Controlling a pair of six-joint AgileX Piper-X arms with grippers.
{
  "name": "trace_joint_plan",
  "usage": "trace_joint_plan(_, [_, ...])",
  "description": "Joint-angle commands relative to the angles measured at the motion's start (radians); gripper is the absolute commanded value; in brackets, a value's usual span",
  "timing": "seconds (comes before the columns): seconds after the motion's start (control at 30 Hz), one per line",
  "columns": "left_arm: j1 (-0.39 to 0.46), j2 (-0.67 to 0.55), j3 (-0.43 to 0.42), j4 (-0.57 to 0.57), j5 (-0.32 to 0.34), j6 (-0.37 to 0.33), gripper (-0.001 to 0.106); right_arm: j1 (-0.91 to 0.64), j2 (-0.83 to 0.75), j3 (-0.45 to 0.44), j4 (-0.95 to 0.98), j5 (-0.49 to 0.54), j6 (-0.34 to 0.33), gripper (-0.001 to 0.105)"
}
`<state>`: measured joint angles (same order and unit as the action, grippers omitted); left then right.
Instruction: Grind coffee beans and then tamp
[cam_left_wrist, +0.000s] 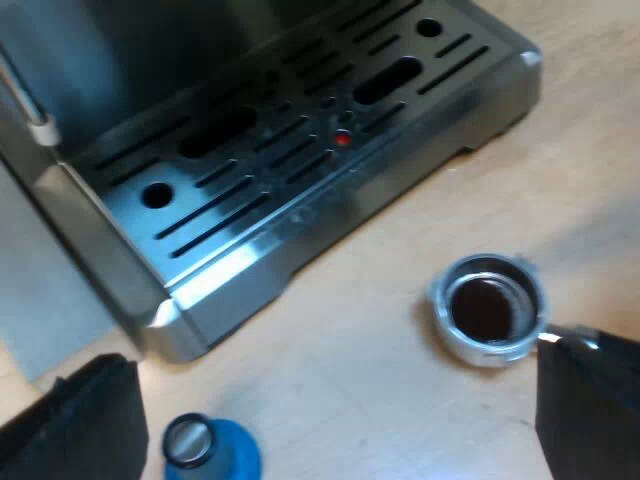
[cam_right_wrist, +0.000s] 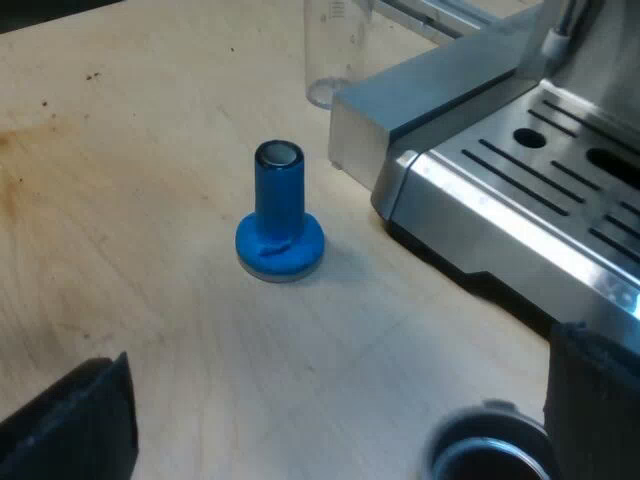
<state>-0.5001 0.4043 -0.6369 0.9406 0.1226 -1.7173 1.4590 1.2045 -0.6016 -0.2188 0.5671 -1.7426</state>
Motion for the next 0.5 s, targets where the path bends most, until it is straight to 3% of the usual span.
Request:
trace_joint_plan(0.03, [-0.002,-0.002,-0.007,0.004,-0.044,-0.013,0.080,-0.001,0.039,0.000,-0.059,-0.005,-0.012,0.084])
trace_joint_plan(0.3, [-0.002,-0.002,-0.007,0.004,-0.093,-0.013,0.080,-0.001,0.135,0.000,-0.147,-0.010,-0.004,0.084])
trace_joint_plan(0.5, [-0.002,-0.002,0.035,-0.004,-0.105,-0.013,0.080,-0.001,0.167,0.000,-0.215,-0.010,0.076,0.084])
